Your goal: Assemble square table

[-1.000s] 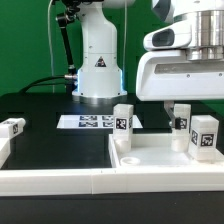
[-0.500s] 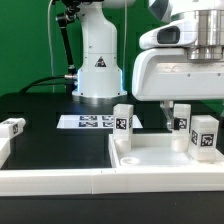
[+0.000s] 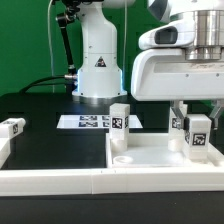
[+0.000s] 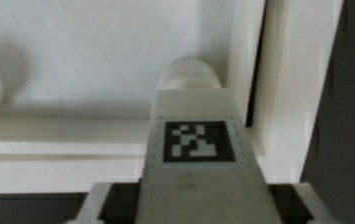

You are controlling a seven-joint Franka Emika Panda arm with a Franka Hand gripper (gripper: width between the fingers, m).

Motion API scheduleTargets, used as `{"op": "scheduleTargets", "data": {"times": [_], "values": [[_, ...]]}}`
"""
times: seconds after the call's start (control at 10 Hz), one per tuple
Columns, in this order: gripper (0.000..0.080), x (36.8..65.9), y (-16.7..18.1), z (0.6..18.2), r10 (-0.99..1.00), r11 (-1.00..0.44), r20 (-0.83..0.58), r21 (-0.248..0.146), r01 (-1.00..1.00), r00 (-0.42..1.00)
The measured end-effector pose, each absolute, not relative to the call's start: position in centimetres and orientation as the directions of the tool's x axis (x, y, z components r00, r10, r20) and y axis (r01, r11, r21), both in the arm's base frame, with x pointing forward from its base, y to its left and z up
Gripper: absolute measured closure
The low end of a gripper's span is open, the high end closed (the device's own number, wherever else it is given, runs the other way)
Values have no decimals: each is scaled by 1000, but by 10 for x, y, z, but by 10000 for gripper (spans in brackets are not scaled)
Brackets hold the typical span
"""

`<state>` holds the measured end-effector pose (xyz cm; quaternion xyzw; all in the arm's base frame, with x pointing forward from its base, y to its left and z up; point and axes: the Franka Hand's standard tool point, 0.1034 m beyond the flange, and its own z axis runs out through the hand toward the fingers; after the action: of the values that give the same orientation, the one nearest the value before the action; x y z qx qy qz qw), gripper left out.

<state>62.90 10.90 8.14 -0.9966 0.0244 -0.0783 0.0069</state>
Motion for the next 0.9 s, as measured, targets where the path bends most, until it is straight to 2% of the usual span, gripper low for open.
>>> {"op": "scheduleTargets", "data": {"times": [0.2,0.3,0.6,0.9], "values": [[511,629,109,81,-164,-986,152,-36,-161,975],[511,628,110,81,-292,-956,145,-57,-287,945],[509,625,114,80,-607,-794,103,-99,-599,788],[509,623,114,79,-785,-619,55,-112,-778,617]]}}
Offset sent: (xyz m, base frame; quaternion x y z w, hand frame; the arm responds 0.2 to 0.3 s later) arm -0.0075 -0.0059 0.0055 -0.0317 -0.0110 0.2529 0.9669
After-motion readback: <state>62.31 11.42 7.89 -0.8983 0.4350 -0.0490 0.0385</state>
